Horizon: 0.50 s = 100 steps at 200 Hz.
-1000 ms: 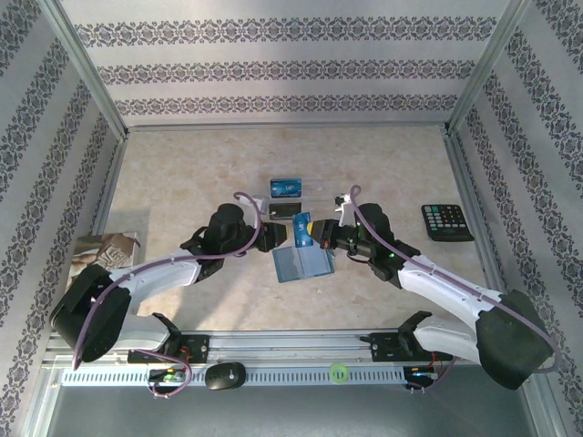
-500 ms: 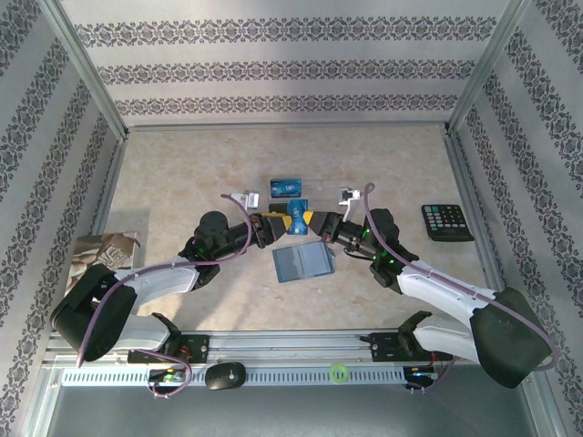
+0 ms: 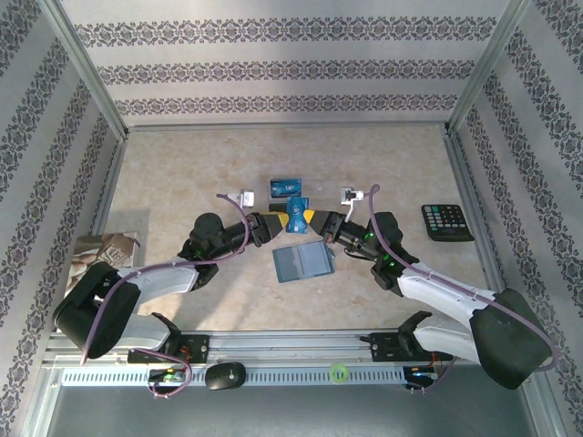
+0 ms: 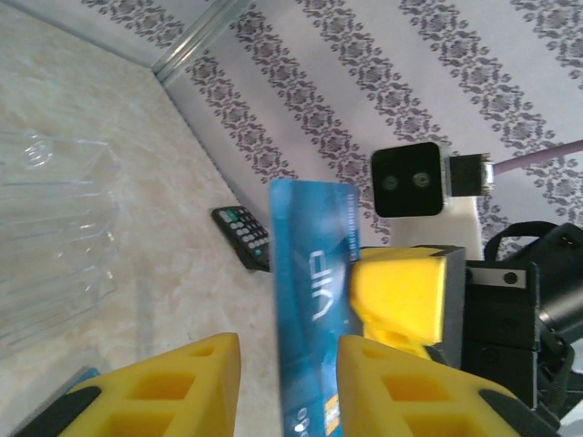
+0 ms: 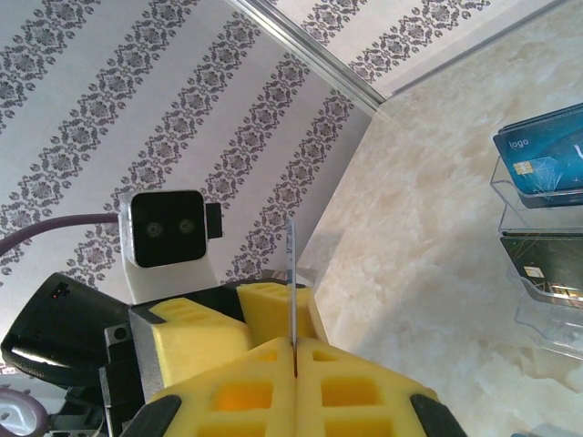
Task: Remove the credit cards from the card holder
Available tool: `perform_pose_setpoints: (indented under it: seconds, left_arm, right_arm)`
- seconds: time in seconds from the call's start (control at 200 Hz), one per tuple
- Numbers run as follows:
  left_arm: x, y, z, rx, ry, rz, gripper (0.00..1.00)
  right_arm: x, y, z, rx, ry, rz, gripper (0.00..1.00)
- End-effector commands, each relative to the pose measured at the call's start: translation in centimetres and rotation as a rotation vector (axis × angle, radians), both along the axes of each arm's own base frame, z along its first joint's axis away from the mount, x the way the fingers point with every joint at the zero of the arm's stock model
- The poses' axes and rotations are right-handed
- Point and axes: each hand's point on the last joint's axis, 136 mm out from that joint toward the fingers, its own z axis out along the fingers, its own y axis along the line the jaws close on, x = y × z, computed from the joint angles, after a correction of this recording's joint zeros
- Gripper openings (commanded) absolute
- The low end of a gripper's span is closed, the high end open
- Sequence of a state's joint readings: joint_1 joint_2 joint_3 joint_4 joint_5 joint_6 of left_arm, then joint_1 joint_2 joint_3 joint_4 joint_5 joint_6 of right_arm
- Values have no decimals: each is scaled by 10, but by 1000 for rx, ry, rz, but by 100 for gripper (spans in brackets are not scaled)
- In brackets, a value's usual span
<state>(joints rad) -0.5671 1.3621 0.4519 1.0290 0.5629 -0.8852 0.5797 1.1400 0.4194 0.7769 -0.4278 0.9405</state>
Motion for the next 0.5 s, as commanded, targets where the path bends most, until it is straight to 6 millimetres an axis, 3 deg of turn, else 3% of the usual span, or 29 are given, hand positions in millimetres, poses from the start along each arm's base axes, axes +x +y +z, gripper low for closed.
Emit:
perform_pose_setpoints:
  seconds: [0.0, 0.15, 0.265, 0.34, 0.4, 0.495]
  left_arm:
    - [-4, -2, 24, -87, -62, -46, 30]
    - [-4, -5, 23, -108, -50, -72, 18]
    - [-3, -4, 24, -111, -51, -68, 0]
    - [0, -3, 24, -92, -44, -70, 0]
    - [4, 2, 27, -73, -49, -70, 0]
    - [15, 8, 24, 25, -32, -86, 0]
  right_arm:
    - [-1, 7, 17, 39, -52, 19, 0]
    - [2, 12, 13, 38, -37, 23, 0]
    - [2, 13, 8, 34, -24, 22, 0]
    - [2, 10, 2, 21, -6, 18, 0]
    - [4, 4, -5, 4, 12, 3, 10]
    - [5, -12, -14, -22, 36, -32, 12]
